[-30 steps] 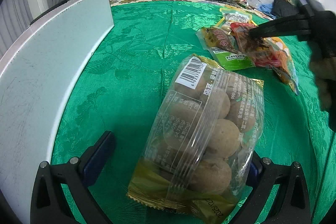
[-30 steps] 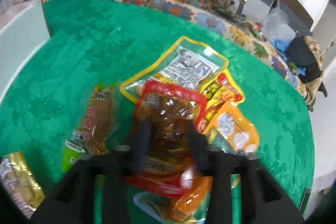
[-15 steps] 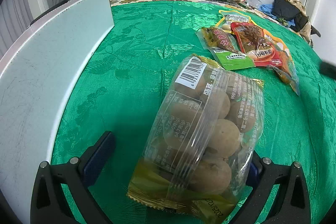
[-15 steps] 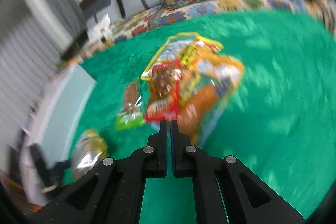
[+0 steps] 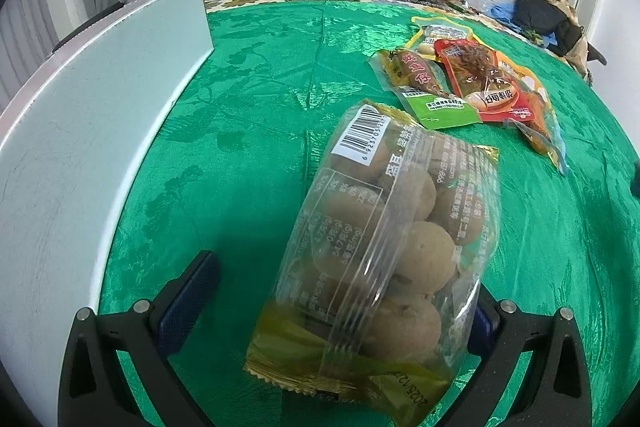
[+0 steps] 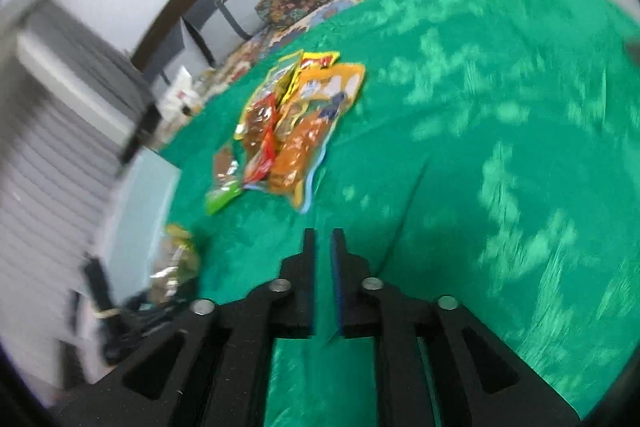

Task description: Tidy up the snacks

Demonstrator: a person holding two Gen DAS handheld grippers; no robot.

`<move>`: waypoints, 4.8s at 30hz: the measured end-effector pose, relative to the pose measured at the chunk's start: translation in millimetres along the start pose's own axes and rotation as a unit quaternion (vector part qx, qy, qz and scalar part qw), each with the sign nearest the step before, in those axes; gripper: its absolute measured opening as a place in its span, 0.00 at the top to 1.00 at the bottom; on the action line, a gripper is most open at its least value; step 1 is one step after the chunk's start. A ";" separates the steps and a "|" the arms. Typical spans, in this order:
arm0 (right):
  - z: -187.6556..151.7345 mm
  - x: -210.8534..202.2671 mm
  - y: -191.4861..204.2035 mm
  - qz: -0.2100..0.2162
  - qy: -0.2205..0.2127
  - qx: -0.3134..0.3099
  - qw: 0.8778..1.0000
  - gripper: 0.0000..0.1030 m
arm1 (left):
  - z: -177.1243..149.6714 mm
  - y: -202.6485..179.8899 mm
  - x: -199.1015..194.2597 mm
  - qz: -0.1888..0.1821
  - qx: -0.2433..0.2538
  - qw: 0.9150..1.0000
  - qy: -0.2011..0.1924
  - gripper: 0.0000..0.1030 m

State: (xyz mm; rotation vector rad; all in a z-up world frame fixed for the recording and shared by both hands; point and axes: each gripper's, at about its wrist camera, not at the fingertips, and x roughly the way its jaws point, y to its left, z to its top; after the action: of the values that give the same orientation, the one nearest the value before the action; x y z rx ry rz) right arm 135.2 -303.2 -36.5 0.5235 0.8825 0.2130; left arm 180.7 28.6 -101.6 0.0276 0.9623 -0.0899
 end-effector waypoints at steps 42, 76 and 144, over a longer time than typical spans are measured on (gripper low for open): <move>8.0 23.9 23.4 0.036 0.012 0.055 0.998 0.54 | -10.5 3.0 -47.8 -0.078 0.005 0.997 -0.004 0.39; -115.4 83.0 450.7 0.198 0.093 -0.291 0.931 0.26 | -73.9 318.3 -209.1 0.098 -0.239 0.964 -0.063 0.02; -43.1 -19.7 -59.3 -0.280 -0.035 -0.075 0.956 0.18 | -12.0 -40.6 -11.0 -0.002 0.012 1.000 -0.006 0.00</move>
State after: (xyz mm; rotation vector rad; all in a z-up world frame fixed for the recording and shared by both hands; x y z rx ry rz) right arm 87.2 -346.5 -76.3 0.1233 0.9037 -0.2546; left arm 161.0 -10.4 -98.8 0.0463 0.9486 -0.1047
